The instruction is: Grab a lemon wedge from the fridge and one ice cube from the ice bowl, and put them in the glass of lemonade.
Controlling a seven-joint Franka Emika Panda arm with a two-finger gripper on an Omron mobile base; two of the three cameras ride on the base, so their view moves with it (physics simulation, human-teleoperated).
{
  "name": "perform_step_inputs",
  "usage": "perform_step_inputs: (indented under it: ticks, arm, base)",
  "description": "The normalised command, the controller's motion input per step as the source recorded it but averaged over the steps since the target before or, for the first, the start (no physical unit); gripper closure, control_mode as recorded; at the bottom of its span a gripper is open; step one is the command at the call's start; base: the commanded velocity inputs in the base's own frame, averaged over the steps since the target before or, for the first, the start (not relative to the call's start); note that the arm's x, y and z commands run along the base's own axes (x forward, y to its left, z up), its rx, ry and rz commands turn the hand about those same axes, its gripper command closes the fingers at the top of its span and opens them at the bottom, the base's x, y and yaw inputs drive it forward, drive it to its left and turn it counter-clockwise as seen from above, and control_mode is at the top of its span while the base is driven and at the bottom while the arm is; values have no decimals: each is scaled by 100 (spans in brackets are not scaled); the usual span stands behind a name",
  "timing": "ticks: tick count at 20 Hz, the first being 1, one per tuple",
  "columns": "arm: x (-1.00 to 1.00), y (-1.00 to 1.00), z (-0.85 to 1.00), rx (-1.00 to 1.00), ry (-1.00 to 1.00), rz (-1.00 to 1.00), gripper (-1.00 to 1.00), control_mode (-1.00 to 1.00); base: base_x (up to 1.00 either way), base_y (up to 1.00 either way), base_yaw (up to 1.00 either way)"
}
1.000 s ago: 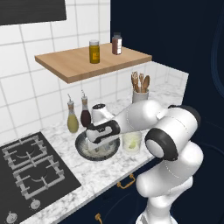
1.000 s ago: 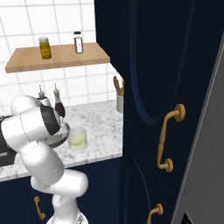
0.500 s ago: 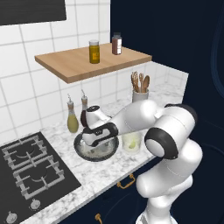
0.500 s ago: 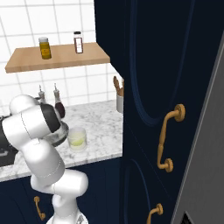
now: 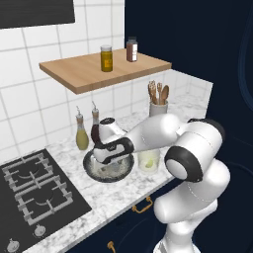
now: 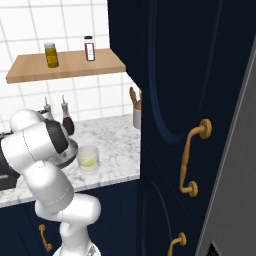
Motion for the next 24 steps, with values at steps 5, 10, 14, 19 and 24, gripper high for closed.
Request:
perform_step_inputs:
  ticks: [5,10,14,19,24]
  arm:
    - [0,-8,-4,8,0,-11,-100,-100]
    - [-2,0,-11,0,0,0,-100,-100]
    - [0,0,-8,0,-1,0,-100,-100]
    - [-6,-2,-4,0,-6,0,-100,-100]
    - [-4,-1,0,0,-7,0,-100,-100]
  base:
    - [0,0,0]
    - [0,0,0]
    - [0,0,0]
    - [0,0,0]
    - [0,0,0]
